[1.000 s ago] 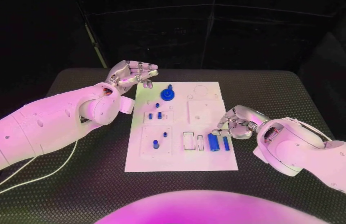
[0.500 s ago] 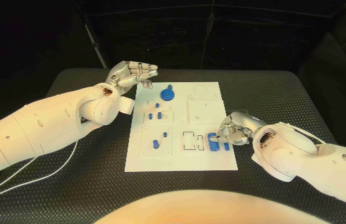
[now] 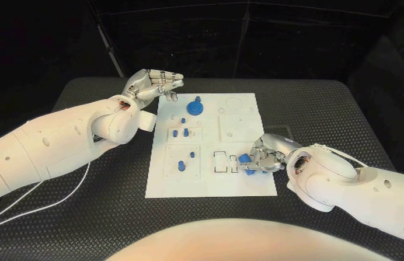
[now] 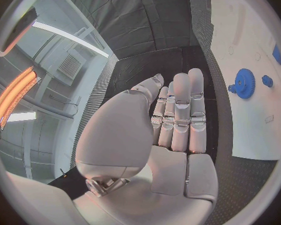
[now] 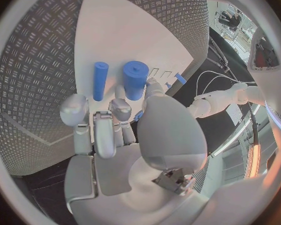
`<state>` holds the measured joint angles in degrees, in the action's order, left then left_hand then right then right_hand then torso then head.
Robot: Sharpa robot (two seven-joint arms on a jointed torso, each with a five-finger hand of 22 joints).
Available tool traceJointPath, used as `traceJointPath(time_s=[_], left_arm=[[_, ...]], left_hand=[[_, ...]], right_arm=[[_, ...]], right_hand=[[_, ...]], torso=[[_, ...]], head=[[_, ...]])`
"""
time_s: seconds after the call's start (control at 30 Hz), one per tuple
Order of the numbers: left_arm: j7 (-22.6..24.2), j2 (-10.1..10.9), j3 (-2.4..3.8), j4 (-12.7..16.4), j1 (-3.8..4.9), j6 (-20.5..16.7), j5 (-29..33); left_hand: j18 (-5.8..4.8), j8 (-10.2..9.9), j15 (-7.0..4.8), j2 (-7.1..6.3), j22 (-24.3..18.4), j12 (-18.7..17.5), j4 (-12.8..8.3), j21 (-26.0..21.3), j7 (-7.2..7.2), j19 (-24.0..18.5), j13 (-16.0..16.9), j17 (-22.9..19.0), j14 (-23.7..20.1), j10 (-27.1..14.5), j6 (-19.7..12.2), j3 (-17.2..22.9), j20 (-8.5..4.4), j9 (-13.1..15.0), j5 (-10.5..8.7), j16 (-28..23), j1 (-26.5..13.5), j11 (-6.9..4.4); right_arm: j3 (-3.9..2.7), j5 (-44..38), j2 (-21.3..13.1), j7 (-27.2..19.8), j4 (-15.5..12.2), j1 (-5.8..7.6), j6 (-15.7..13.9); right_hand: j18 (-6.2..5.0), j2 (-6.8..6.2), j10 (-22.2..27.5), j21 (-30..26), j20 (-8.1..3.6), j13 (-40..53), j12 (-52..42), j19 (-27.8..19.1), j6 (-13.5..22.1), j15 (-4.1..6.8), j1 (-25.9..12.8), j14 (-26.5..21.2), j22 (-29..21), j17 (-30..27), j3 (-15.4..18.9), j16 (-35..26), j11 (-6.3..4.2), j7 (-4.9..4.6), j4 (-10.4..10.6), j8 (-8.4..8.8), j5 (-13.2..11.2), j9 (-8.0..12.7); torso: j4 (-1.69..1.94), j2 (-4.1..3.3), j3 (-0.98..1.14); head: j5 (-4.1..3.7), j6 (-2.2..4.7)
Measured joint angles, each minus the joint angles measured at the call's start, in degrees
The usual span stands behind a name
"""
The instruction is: Assemble the parts on the task board
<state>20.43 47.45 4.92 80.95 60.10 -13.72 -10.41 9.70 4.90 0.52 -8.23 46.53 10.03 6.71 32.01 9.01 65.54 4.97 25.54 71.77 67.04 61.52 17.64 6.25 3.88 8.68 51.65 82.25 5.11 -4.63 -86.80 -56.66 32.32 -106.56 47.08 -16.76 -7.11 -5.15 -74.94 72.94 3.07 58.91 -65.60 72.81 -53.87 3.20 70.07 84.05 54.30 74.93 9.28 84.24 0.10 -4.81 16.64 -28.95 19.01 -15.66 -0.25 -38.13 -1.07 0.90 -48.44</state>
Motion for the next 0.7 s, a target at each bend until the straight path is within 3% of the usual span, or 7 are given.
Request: traceJointPath(time_s=[0.3,0.47,0.7], left_arm=[[0.0,0.1,0.00,0.1,-0.01,0.1,0.0],[0.0,0.1,0.00,0.1,-0.01,0.1,0.0],[-0.1,0.3,0.00,0.2,-0.02,0.2,0.1]], left_hand=[[0.00,0.0,0.00,0.26,-0.1,0.2,0.0,-0.4,0.00,0.0,0.0,0.0,0.0,0.0,0.0,0.0,0.00,0.0,0.00,0.0,-0.3,0.00],[0.00,0.0,0.00,0.26,-0.1,0.2,0.0,-0.4,0.00,0.0,0.0,0.0,0.0,0.0,0.0,0.0,0.00,0.0,0.00,0.0,-0.3,0.00],[-0.01,0.0,0.00,0.26,-0.1,0.2,0.0,-0.4,0.00,0.0,0.0,0.0,0.0,0.0,0.0,0.0,0.00,0.0,0.00,0.0,-0.3,0.00]], right_arm=[[-0.13,-0.6,0.8,0.0,0.6,-0.11,0.4],[-0.13,-1.2,1.2,-0.1,0.6,-0.18,0.0],[0.07,-1.6,0.2,-0.2,-1.0,-0.42,-2.4]], right_hand=[[0.00,1.02,-0.4,0.2,0.00,1.1,-0.5,0.0,0.5,0.21,1.6,-0.2,0.3,0.0,0.1,0.2,0.00,0.51,0.1,-1.51,1.9,-1.1],[0.00,2.40,-0.8,0.2,-0.20,2.1,-0.9,0.2,0.8,0.41,3.0,0.0,0.5,0.0,0.0,0.4,-0.42,0.59,0.0,-2.32,4.9,-1.6],[-0.01,3.16,-2.9,0.8,-0.54,5.1,-3.2,0.5,0.8,0.81,4.6,0.0,1.4,0.0,-0.1,1.1,-0.81,0.85,-0.2,-2.76,9.4,-1.6]], torso=[[-0.01,0.02,0.01],[-0.01,0.07,0.01],[-0.04,0.08,0.00]], head=[[0.14,-0.37],[0.18,-0.44],[0.40,-0.47]])
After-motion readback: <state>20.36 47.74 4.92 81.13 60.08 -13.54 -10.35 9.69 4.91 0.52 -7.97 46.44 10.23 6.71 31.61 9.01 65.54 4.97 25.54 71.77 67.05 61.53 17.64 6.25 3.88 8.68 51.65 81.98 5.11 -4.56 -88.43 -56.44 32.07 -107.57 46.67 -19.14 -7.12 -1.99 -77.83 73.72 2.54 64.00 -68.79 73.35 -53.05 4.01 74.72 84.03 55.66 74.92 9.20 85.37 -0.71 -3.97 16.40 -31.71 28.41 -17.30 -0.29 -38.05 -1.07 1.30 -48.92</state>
